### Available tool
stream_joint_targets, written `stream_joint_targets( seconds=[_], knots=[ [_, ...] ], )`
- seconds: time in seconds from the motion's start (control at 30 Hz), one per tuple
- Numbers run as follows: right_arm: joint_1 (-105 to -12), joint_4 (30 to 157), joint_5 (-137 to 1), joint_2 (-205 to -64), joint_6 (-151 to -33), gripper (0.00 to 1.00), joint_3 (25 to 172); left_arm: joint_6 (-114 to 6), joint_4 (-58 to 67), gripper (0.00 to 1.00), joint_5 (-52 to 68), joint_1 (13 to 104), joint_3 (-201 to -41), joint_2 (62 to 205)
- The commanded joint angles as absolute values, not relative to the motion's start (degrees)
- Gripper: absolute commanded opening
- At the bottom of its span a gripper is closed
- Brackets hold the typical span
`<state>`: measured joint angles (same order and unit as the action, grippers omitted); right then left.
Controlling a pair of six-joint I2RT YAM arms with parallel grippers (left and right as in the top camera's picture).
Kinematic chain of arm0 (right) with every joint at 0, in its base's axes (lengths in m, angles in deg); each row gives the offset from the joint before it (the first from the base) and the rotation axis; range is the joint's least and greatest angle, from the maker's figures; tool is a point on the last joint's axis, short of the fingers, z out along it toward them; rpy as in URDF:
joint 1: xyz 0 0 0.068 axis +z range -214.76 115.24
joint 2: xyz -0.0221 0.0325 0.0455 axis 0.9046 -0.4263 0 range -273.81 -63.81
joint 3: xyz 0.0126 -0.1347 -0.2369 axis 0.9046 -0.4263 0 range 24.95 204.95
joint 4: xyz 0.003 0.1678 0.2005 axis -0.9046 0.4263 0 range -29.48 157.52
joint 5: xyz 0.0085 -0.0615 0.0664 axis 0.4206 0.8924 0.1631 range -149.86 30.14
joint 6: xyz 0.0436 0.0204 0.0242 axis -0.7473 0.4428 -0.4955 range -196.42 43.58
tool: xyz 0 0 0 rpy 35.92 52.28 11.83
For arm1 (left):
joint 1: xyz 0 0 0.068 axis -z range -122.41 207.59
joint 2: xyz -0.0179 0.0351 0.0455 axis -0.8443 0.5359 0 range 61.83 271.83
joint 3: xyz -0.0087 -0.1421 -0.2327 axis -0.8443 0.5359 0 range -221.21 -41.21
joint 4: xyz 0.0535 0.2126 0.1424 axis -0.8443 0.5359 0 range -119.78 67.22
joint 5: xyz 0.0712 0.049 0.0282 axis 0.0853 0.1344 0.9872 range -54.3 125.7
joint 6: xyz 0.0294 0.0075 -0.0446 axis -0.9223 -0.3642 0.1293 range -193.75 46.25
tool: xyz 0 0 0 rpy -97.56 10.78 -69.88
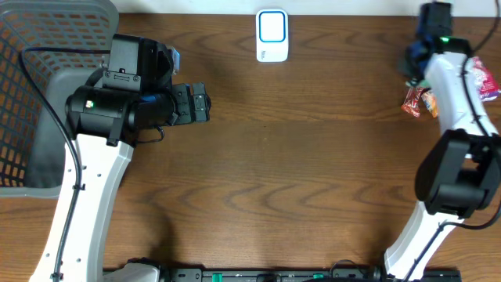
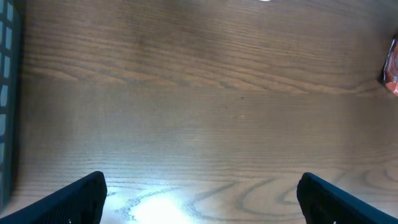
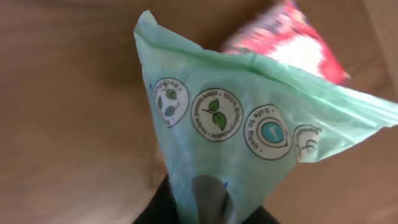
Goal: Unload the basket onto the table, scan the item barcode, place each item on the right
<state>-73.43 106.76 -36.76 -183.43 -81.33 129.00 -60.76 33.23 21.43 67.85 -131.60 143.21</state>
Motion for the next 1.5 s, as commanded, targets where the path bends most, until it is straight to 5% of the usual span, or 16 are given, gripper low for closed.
stream_joint_targets(
  seconds=[0.0, 0.07, 0.1, 0.13, 0.77, 1.17, 1.47],
  knots=[
    [-76.1, 108.1, -34.9, -183.6, -79.2, 0.38, 129.1, -61.9, 33.4, 0.98, 21.2, 68.0, -131.3, 143.5],
    [-77.1, 109.2, -34.9, -183.5, -79.4, 0.63, 129.1, -61.9, 33.4, 0.98, 21.2, 68.0, -131.3, 143.5],
    [-77.3, 109.6, -34.9, -183.5, -80.3, 0.94, 129.1, -61.9, 33.4, 0.98, 21.2, 68.0, -131.3, 143.5],
    [-77.4, 110.1, -34.9, -183.3, -81.5, 0.99, 129.1, -61.9, 33.4, 0.98, 21.2, 68.0, -131.3, 143.5],
    [-72.2, 129.7, -47.6, -151.1, -96.2, 0.99, 128.5, -61.9, 33.4, 0.98, 21.2, 68.0, -131.3, 143.5],
    [-63.0, 136.0, -54.4, -125.9, -97.0, 0.99, 107.4, -61.9, 33.4, 0.98, 21.2, 68.0, -131.3, 143.5],
    [-62.9, 150.6, -57.4, -119.9, -97.0, 0.99, 105.2, -61.9, 33.4, 0.98, 21.2, 68.0, -131.3, 143.5]
  ],
)
